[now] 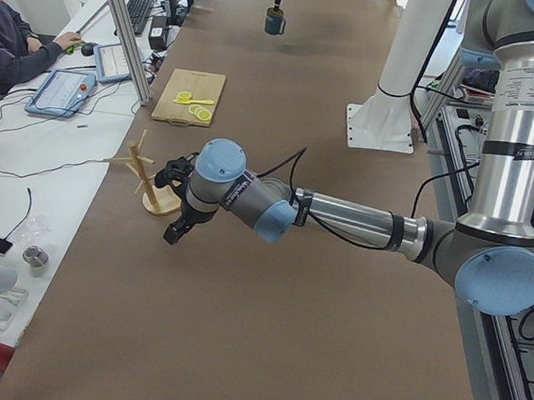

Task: Hang cup on storage rack
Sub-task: 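Lift the blue mug with the right gripper and carry it toward the table center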

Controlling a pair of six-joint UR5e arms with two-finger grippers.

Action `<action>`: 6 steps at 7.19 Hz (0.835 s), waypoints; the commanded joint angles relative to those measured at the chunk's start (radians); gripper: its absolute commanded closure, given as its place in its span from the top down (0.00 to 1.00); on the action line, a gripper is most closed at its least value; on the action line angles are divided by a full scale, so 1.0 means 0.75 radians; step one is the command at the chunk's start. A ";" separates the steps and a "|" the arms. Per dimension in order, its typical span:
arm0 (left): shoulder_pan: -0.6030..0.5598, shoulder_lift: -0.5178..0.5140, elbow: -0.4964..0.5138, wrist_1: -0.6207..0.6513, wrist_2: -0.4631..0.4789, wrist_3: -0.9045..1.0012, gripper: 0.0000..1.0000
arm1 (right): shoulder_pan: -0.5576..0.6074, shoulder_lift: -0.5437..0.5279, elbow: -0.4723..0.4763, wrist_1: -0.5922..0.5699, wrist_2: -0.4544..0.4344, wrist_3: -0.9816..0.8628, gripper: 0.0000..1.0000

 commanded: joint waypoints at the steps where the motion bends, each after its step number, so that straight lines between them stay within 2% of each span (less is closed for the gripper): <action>1: 0.000 0.000 0.000 0.002 -0.001 -0.001 0.99 | -0.118 0.085 0.084 -0.006 -0.025 0.489 0.00; 3: 0.000 0.000 0.000 0.002 -0.001 -0.001 0.99 | -0.310 0.193 0.087 -0.030 -0.226 0.856 0.00; 4: 0.000 0.000 0.000 0.002 -0.001 -0.001 0.99 | -0.386 0.287 0.087 -0.130 -0.310 1.026 0.00; 6: 0.000 -0.002 0.014 0.002 -0.003 -0.001 0.99 | -0.607 0.625 0.072 -0.590 -0.558 1.306 0.00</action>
